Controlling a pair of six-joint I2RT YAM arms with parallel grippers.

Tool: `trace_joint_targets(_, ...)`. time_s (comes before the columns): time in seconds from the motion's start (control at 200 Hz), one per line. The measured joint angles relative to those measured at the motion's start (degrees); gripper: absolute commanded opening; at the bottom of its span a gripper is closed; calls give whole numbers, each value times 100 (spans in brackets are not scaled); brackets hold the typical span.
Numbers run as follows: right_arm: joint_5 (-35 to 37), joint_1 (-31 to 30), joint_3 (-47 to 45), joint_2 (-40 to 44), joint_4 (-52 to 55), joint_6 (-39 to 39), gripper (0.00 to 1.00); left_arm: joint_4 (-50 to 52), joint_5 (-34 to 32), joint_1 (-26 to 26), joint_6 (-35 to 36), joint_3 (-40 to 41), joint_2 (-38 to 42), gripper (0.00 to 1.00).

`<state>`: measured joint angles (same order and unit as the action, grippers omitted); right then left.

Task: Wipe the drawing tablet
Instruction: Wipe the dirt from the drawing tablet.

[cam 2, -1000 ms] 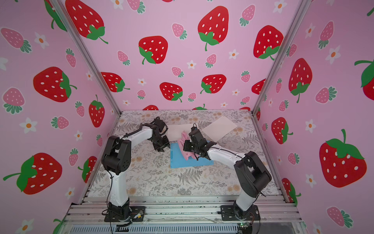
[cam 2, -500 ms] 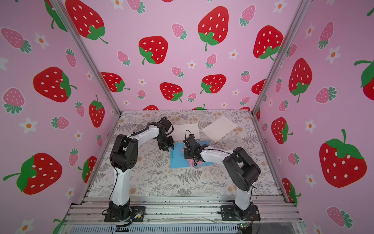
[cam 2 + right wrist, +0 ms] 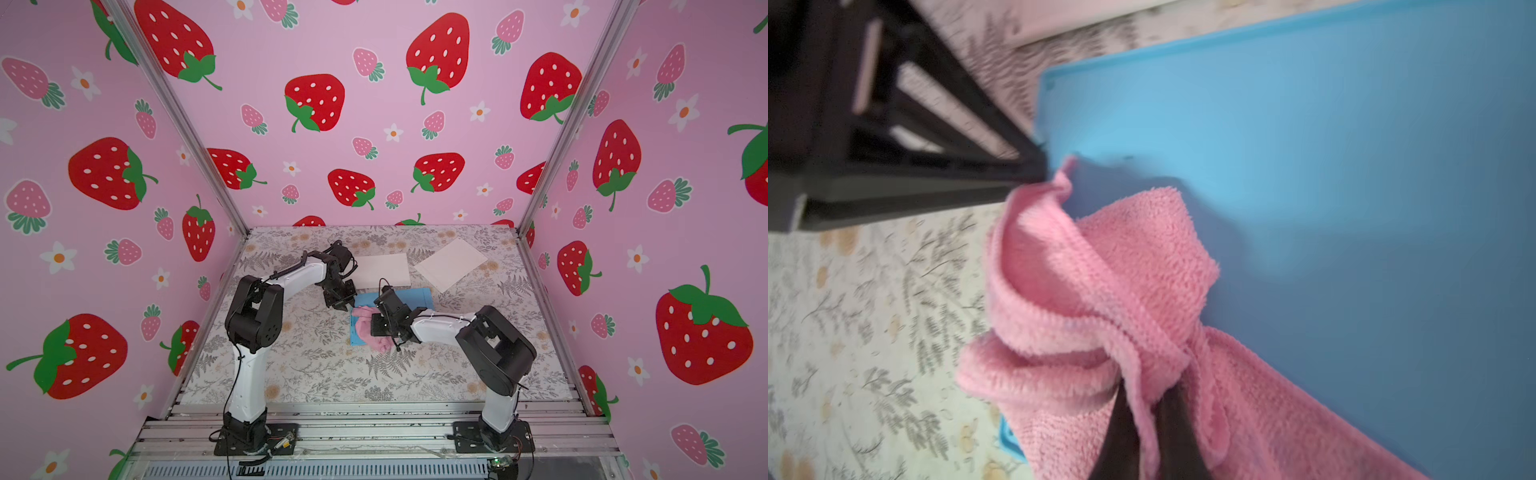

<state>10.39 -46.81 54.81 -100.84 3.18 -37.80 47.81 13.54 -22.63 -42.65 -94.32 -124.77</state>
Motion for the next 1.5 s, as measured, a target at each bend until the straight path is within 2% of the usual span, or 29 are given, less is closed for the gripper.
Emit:
trace_joint_targets(0.105, -46, -234, 258, -107, -15, 42, 0, 0, 2, 2, 50, 0, 0, 27)
trace_joint_targets(0.225, -275, -743, 929, -739, -190, -66, 0, 0, 15, 2, 90, 0, 0, 26)
trace_joint_targets(0.325, -455, -846, 850, -813, -339, -256, 0, -2, 24, 2, 107, 2, 0, 26)
trace_joint_targets(0.415, -433, -442, 249, -367, -286, -404, 0, -17, 39, 4, 111, 13, 7, 26)
trace_joint_targets(0.565, -114, 675, -629, 686, 210, -560, 0, -46, 39, 4, 127, 55, 26, 26)
trace_joint_targets(0.635, 81, 809, -651, 837, 417, -581, 0, -63, 39, 4, 131, 74, 39, 25)
trace_joint_targets(0.695, 118, 577, -367, 629, 579, -564, 0, -85, 39, 4, 133, 101, 57, 25)
trace_joint_targets(0.81, 26, -140, 741, -234, 553, -527, 0, -109, 39, 4, 131, 127, 70, 25)
trace_joint_targets(0.936, -337, -352, 1139, -647, 315, -623, 0, -153, 39, 9, 131, 225, 127, 25)
trace_joint_targets(1.001, -389, -17, 927, -597, 385, -754, 0, -216, 39, 13, 129, 295, 166, 25)
trace_joint_targets(1.076, -328, 684, 494, -380, 573, -914, 0, -289, 37, 13, 129, 374, 212, 25)
trace_joint_targets(1.266, 542, 2358, -319, 1069, 1679, -1189, 0, -428, 39, 24, 127, 516, 293, 25)
trace_joint_targets(1.411, 772, 3163, -352, 1449, 2575, -1510, 0, -522, 37, 28, 125, 608, 352, 24)
trace_joint_targets(1.501, 802, 3432, -332, 1464, 2929, -1611, 0, -540, 37, 31, 127, 623, 367, 24)
